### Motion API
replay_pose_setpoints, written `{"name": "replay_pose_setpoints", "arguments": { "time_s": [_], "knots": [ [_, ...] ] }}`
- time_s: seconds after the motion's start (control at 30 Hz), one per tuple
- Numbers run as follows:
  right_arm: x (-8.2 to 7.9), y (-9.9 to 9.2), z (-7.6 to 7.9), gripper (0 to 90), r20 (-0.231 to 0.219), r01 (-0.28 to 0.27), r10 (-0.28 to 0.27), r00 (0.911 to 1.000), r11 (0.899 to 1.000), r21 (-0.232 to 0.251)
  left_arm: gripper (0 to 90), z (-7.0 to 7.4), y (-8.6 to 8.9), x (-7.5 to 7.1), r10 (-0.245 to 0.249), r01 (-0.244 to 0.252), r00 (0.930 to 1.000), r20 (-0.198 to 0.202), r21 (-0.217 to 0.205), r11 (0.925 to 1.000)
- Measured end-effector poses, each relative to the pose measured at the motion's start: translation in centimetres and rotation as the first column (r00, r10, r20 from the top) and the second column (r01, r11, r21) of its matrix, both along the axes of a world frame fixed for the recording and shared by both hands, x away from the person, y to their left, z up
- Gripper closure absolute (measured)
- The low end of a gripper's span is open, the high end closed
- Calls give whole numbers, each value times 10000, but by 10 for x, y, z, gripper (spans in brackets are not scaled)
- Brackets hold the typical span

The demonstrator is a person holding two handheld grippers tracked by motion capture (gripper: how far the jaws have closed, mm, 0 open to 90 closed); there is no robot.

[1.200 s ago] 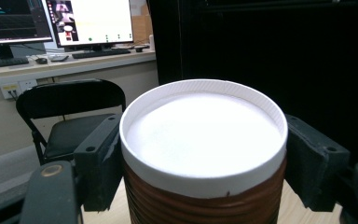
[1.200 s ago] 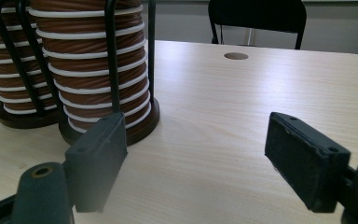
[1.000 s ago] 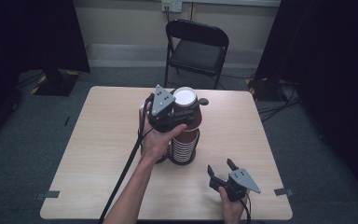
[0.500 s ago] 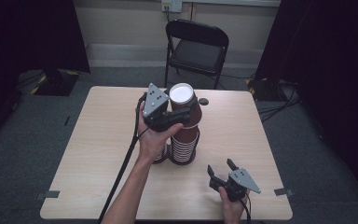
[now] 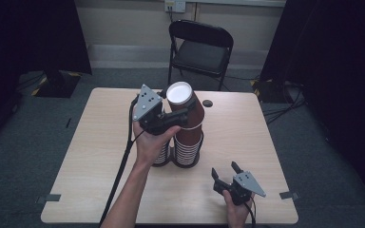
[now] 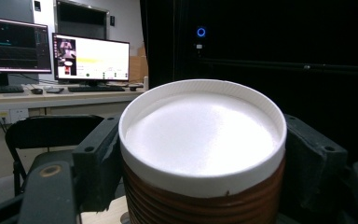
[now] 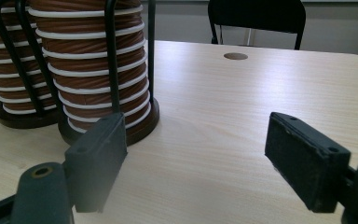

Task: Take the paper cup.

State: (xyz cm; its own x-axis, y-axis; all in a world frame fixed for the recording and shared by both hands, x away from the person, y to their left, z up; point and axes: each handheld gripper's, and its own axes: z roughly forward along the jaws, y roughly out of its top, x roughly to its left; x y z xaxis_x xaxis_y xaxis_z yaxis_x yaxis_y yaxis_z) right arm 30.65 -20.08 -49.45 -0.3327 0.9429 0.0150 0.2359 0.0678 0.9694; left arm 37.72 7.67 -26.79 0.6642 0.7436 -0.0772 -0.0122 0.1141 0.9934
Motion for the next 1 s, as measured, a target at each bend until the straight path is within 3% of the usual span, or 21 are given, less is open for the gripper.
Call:
{"name": "replay_pose_setpoints", "arguments": {
  "time_s": [0.43, 1.0],
  "knots": [
    [0, 0, 0, 200, -1, -13, 13, 10000, 10000, -10, 234, 3, 16, -15, -73, 75, 9999, 118, -161, 9998],
    [0, 0, 0, 200, -4, 1, -1, 10000, 10000, -18, 233, -7, 29, -40, -215, 214, 9998, 34, 162, 9996]
  ]
}}
